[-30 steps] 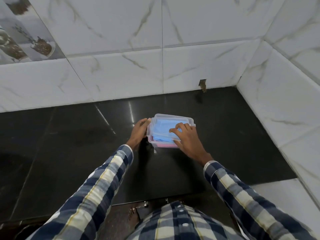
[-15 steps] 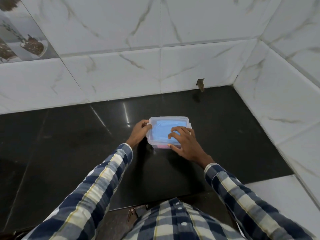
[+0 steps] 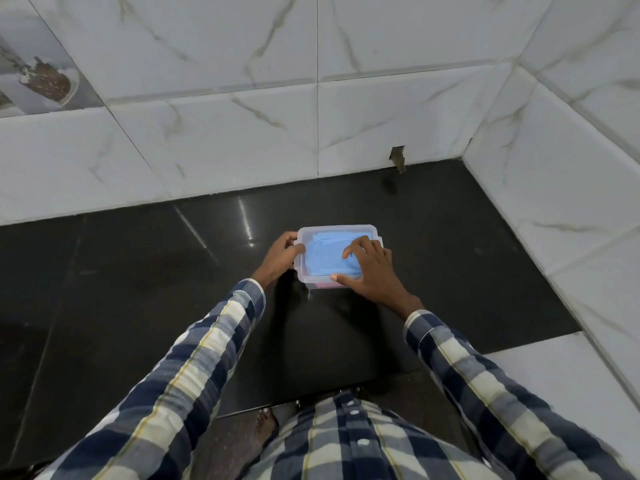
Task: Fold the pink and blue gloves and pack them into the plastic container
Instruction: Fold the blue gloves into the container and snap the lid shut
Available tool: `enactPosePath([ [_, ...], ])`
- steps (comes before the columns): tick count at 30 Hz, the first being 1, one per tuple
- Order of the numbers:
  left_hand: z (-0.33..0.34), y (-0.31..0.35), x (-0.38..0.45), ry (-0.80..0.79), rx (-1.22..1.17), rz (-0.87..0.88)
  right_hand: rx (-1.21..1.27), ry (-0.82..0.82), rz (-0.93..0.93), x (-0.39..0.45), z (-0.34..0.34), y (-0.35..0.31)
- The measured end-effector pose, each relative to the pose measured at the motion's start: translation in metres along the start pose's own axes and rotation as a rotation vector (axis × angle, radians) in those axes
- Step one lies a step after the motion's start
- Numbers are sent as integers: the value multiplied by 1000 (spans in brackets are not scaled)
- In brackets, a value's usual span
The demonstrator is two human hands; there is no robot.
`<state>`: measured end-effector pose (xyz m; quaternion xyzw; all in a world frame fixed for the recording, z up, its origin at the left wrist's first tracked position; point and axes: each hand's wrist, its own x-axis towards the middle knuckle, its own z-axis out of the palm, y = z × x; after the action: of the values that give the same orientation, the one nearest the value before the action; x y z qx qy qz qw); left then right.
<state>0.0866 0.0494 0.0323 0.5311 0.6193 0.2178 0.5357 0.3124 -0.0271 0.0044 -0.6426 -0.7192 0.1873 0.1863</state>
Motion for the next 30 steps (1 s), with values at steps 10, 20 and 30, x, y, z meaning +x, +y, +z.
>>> enactPosePath([
  [10,-7,-7,-14,-170,65,-215,-72,-119,15,32,3,-35],
  [20,-37,-43,-36,-29,-213,-239,-214,-362,-216,73,10,-79],
  [30,-52,-47,-41,41,-477,-315,-27,-323,-245,39,30,-58],
])
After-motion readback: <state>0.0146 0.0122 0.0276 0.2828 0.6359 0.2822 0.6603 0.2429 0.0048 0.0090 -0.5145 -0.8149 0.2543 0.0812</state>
